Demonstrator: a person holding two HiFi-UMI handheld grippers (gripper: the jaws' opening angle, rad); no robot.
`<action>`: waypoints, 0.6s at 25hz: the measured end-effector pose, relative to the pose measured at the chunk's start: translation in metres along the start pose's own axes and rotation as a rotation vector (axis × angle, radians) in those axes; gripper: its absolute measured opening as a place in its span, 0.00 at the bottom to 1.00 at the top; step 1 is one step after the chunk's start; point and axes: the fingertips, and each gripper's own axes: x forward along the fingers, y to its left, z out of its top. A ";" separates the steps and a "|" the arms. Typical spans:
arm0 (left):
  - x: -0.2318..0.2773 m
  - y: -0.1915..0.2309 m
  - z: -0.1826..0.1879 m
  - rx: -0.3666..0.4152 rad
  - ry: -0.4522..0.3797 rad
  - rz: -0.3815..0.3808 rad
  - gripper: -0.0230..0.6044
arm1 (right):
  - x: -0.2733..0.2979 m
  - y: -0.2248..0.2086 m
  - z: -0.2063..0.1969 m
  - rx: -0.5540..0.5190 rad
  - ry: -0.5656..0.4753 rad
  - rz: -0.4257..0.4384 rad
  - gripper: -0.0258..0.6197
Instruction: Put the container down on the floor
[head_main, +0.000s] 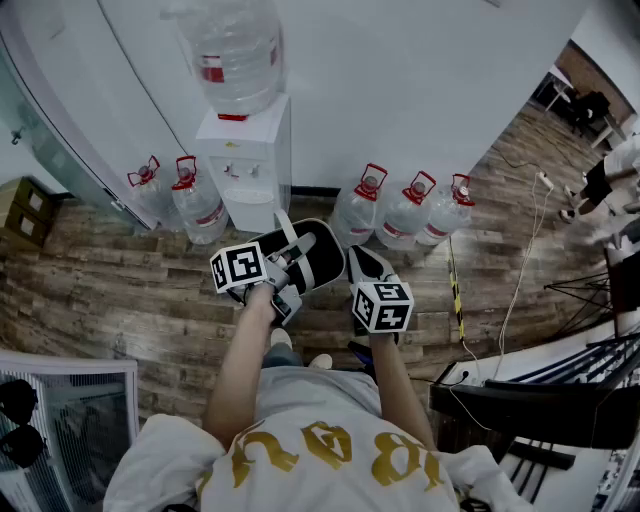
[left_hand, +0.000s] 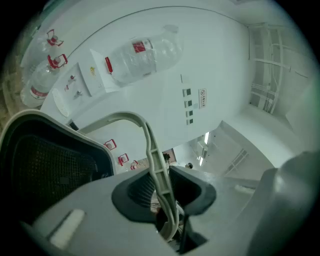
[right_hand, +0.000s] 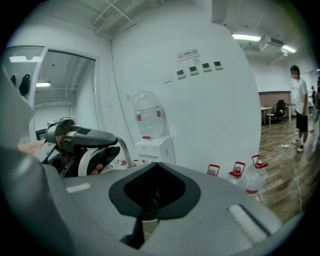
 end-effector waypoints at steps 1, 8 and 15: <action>0.000 0.001 0.000 0.001 0.003 0.002 0.17 | 0.001 -0.001 0.000 -0.002 0.003 -0.002 0.08; -0.004 0.009 -0.003 0.002 0.017 0.021 0.17 | -0.003 -0.004 -0.003 -0.016 0.001 -0.024 0.08; -0.004 0.012 -0.005 0.012 0.025 0.039 0.17 | -0.006 -0.010 -0.004 -0.001 -0.001 -0.045 0.08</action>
